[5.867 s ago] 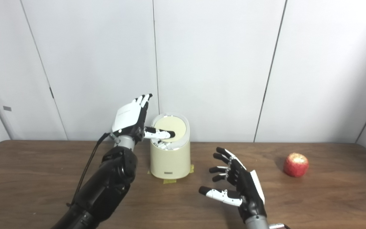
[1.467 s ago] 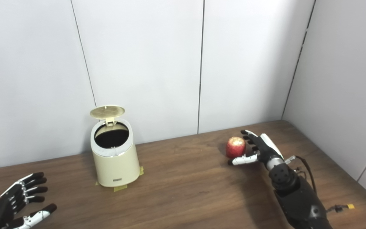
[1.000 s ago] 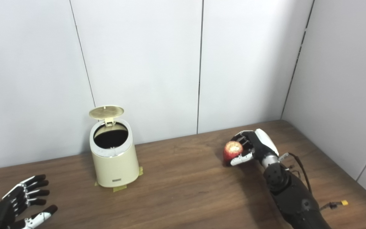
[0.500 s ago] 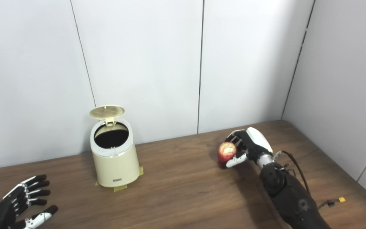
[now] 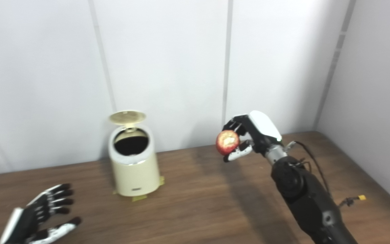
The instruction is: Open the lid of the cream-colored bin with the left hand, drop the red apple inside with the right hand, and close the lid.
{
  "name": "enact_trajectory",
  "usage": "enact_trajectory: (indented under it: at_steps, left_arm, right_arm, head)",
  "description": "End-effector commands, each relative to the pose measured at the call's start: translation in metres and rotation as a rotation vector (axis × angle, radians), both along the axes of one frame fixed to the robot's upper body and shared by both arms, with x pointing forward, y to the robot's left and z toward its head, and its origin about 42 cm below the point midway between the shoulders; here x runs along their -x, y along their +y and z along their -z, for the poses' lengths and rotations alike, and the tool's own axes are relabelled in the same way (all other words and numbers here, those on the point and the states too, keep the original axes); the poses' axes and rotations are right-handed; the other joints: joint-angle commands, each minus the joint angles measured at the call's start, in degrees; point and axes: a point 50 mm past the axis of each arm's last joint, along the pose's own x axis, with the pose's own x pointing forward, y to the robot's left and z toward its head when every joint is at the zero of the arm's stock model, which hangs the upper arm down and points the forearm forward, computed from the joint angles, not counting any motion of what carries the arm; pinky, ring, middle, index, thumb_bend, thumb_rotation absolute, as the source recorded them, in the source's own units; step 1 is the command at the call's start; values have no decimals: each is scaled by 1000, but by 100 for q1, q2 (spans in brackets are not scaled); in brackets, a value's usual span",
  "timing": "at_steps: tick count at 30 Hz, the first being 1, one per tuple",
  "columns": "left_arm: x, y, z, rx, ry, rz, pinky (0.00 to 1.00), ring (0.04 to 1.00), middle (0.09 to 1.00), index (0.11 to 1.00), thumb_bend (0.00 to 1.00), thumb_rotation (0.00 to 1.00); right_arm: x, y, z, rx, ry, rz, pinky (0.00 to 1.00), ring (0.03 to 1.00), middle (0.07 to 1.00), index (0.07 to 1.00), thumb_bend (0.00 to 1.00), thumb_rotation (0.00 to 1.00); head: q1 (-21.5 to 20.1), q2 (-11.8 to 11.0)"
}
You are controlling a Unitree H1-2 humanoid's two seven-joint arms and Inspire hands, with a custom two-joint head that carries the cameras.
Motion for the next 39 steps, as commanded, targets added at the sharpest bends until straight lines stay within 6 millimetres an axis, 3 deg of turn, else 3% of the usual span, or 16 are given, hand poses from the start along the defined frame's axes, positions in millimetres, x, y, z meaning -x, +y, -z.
enact_trajectory:
  at_steps: [1,6,11,14,17,25,27,30,36,39]
  left_arm:
    - [-6,-8,-15,0,-78,5,643,716,770,797,700,56]
    - [-5,-15,-11,5,-72,10,640,722,769,797,717,95]
    - [-8,-16,-6,11,-71,18,644,731,775,795,718,104]
    - [-9,-18,-6,10,-78,20,651,732,774,802,717,124]
    - [-10,-21,-5,13,-80,24,656,736,776,805,709,124]
    - [-11,-26,-4,23,-81,26,656,735,769,801,723,142]
    - [-11,-28,-3,28,-76,28,657,740,771,803,719,141]
    - [-12,-29,-3,33,-76,29,655,745,774,802,718,126]
    - [-12,-31,-3,35,-76,25,656,740,768,803,715,121]
    - [-11,-32,-3,32,-69,26,644,736,768,806,711,129]
  right_arm:
    - [-10,12,-41,2,-107,-50,468,477,494,474,521,0]
    - [-19,35,-51,-1,-121,-112,473,473,459,522,518,0]
    - [-26,59,-57,-12,-122,-179,642,501,452,512,517,0]
    - [-29,76,-62,-27,-112,-194,593,492,453,513,517,0]
    - [-32,89,-65,-49,-120,-231,450,465,463,501,520,0]
    - [-41,114,-70,-90,-117,-265,373,414,460,550,513,0]
    - [-43,120,-71,-101,-107,-272,385,423,455,546,514,0]
    - [-47,129,-73,-134,-85,-262,529,471,443,537,514,0]
    - [-58,148,-71,-203,-47,-280,436,443,446,537,515,0]
    - [-65,157,-66,-268,-14,-277,499,459,440,536,515,0]
  head:
    - [129,-48]
    - [343,-95]
    - [493,-97]
    - [527,-109]
    - [573,-118]
    - [720,-164]
    - [745,-170]
    - [769,-167]
    - [799,-176]
    - [812,-170]
